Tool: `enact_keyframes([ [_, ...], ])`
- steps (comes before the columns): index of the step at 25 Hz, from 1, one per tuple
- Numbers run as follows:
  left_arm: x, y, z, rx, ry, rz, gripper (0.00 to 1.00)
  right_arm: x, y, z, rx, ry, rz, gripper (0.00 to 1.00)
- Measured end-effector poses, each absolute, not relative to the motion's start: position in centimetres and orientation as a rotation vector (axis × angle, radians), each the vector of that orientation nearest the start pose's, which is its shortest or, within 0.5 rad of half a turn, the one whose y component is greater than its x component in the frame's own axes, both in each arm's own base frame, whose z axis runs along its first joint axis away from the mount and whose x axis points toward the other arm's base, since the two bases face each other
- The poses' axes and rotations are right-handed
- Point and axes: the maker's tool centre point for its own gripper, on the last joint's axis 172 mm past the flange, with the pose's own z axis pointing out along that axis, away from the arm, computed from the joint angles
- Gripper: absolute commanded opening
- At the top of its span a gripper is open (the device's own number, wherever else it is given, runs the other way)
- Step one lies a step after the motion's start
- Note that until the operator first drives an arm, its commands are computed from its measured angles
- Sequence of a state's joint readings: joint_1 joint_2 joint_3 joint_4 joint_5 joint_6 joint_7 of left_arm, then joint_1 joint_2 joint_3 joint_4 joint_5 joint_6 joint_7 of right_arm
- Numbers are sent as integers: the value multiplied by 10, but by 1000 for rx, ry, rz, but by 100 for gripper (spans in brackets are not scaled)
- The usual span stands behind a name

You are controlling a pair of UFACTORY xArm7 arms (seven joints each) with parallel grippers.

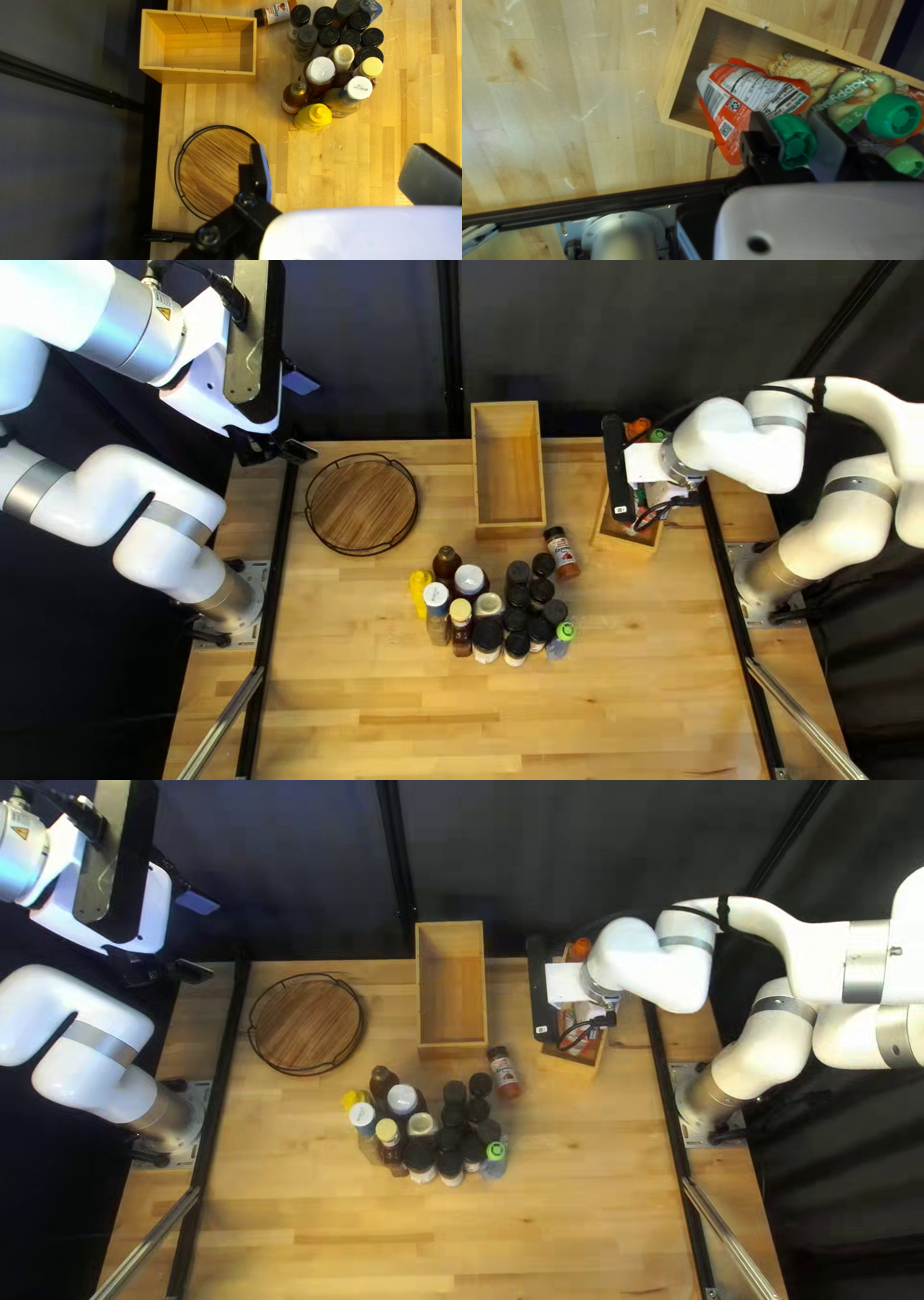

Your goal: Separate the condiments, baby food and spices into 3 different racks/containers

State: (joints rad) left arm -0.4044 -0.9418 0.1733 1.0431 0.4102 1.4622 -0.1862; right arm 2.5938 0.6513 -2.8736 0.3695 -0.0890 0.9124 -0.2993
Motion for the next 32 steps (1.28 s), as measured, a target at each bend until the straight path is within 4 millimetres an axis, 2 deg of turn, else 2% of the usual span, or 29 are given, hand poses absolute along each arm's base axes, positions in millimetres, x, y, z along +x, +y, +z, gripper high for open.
enact_keyframes([
  [4, 298, 50, 496, -2885, 23, -818, 100, 276, -122, 158, -3377, -48, -13, 100],
  [8, 298, 50, 496, -2885, 23, -818, 100, 285, -101, 176, -3358, -57, -44, 100],
  [12, 298, 50, 496, -2885, 23, -818, 100, 307, -62, 196, -3305, -68, -124, 100],
  [16, 298, 50, 496, -2885, 23, -818, 100, 341, -5, 202, -3209, -85, -207, 100],
  [19, 298, 50, 496, -2885, 23, -818, 100, 367, 37, 200, -3157, -113, -246, 100],
  [24, 298, 50, 496, -2885, 23, -818, 100, 402, 90, 187, -3123, -168, -290, 100],
  [28, 298, 50, 496, -2885, 23, -818, 100, 422, 115, 176, -3125, -210, -343, 100],
  [32, 298, 50, 496, -2885, 23, -818, 100, 434, 126, 164, -3136, -229, -383, 100],
])
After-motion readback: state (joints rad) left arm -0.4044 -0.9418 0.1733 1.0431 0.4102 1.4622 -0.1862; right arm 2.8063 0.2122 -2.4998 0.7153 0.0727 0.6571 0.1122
